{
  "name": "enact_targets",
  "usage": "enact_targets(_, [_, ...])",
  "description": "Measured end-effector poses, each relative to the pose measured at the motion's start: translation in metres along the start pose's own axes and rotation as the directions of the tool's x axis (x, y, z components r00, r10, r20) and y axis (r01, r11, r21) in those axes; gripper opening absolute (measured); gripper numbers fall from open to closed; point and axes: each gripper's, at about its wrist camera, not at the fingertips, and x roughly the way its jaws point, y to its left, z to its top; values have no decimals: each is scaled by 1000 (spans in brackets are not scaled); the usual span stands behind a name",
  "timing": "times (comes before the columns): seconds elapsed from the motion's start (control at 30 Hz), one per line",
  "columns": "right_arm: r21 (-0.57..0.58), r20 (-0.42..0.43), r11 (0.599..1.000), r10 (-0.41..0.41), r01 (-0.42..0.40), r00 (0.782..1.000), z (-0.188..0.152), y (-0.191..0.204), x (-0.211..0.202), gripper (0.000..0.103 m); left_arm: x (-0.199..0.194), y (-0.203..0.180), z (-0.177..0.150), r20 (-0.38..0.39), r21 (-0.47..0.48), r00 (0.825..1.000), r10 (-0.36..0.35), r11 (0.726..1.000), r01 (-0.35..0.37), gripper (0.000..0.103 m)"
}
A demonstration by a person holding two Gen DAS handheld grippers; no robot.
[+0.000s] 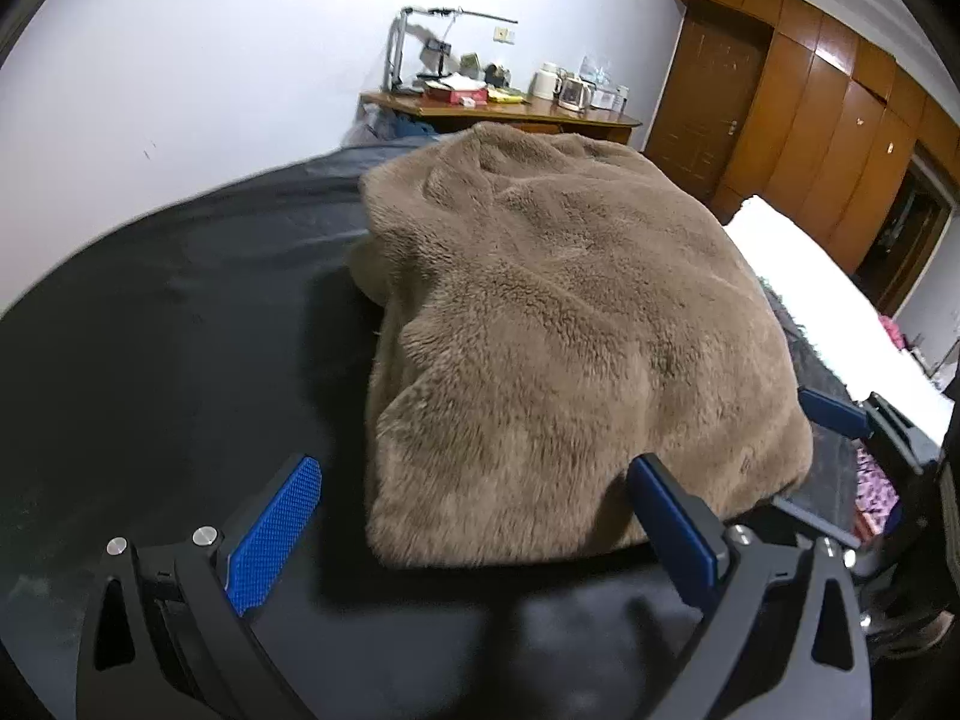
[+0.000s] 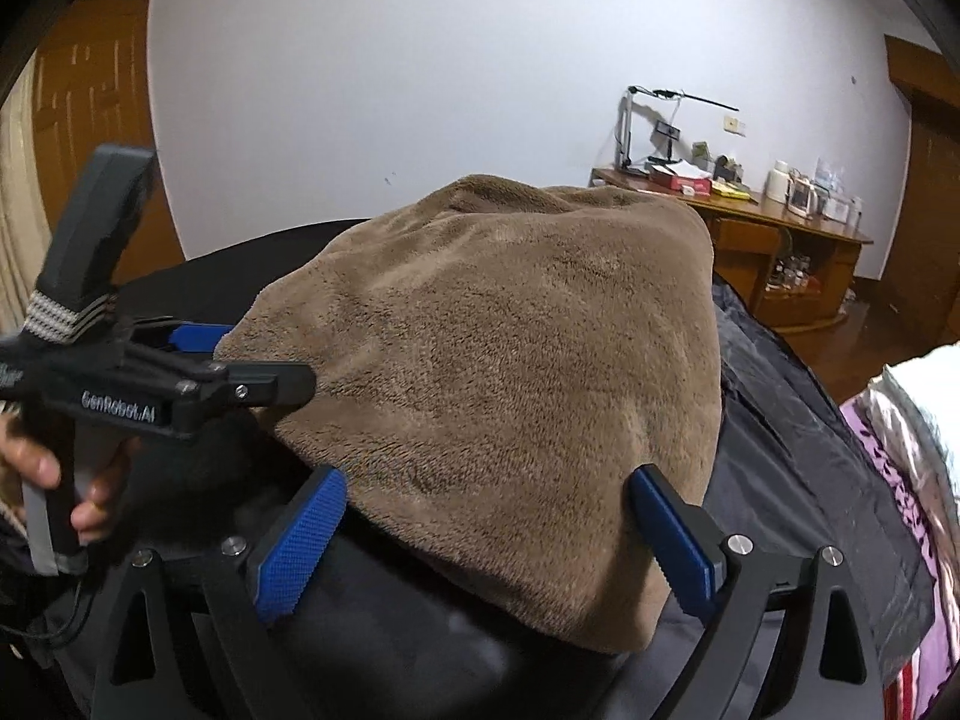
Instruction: Fold clothes
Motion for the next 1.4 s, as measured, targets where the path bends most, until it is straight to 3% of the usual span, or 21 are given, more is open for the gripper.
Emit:
enact_targets(0.1, [19,-4,1000,-8,8,1000,0,3,-3,97,-12,-2,-6,31,18,999,33,999,-33,102])
enact_targets(0.3, [52,-21,999,-13,14,1000,1,11,-9,97,-28,3,-16,46,4,998,33,999,-33,102])
enact_targets(0.53, [114,11,993,-15,14,1000,2,12,-15,97,-52,2,-17,84,21,995,60,998,-62,102])
enact_targets(0.73, [144,2,988,-56,55,998,0,13,-15,102,-55,6,-15,50,-2,998,47,999,-47,102])
enact_targets(0.93, [116,-38,980,-161,164,986,-3,16,-13,102,-50,-1,-17,31,15,997,72,997,-73,102])
enact_targets(1.2, [170,-44,969,-174,179,984,-8,0,-18,102,-45,-6,-19,7,24,998,67,997,-67,102])
enact_targets(1.4, [164,-47,958,-232,236,972,-7,-2,-20,102,-44,-6,-19,0,14,998,66,998,-66,102])
